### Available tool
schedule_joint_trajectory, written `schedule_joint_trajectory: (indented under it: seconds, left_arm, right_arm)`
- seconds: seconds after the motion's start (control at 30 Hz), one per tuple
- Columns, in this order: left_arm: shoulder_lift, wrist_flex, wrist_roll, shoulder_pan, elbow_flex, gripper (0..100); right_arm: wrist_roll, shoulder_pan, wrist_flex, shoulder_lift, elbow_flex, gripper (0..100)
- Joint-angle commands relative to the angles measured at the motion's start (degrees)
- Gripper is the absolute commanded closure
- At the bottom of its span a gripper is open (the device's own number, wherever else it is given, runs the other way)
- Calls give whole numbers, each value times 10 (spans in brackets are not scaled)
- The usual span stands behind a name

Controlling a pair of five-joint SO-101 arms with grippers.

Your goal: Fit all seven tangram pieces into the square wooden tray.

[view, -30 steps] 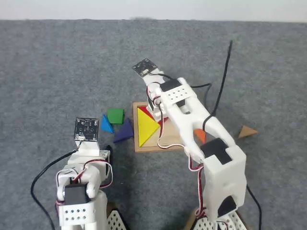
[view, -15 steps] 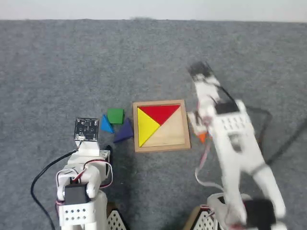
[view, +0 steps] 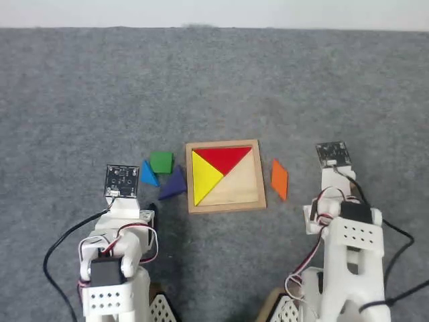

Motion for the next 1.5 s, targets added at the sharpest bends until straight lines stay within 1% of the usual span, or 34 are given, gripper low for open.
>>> schedule_joint_trajectory:
  seconds: [0.0,0.1,0.2,0.3,0.37,0.47,0.6,0.73,0.8,0.9,0.97,1.07,1.2,1.47]
  left_arm:
    - [-6,0,-4,3,-7,848]
    - [-6,0,-4,3,-7,849]
    - [-6,-1,-5,3,-7,849]
    - [-6,-1,-6,-1,-7,849]
    - [-6,0,-6,-1,-7,849]
    - [-6,0,-6,-1,-7,849]
    - [-6,0,-6,-1,-7,849]
    - [-6,0,-6,-1,-7,849]
    - [-6,0,-6,-1,-7,849]
    - [-6,0,-6,-1,-7,849]
    - [-6,0,-6,-1,-7,849]
    - [-6,0,-6,-1,-7,849]
    - [-6,0,-6,-1,-7,849]
    - [-6,0,-6,-1,-7,849]
  right_arm:
    - [11,-1,-21,-17,1,856]
    - [11,-15,-18,-17,-9,854]
    - [11,-42,1,-16,-50,852]
    - [10,-89,51,-15,-119,852]
    - [-10,-127,87,0,-176,851]
    - [-40,-175,116,69,-258,851]
    - [-82,-215,107,211,-353,848]
    - [-121,-244,61,330,-406,775]
    - [-142,-252,32,376,-422,751]
    - [-182,-262,-20,429,-437,750]
    - [-186,-272,-42,454,-440,750]
    - [-188,-271,-44,488,-454,755]
    - [-187,-240,-49,535,-456,798]
    - [-189,-197,-28,597,-498,794]
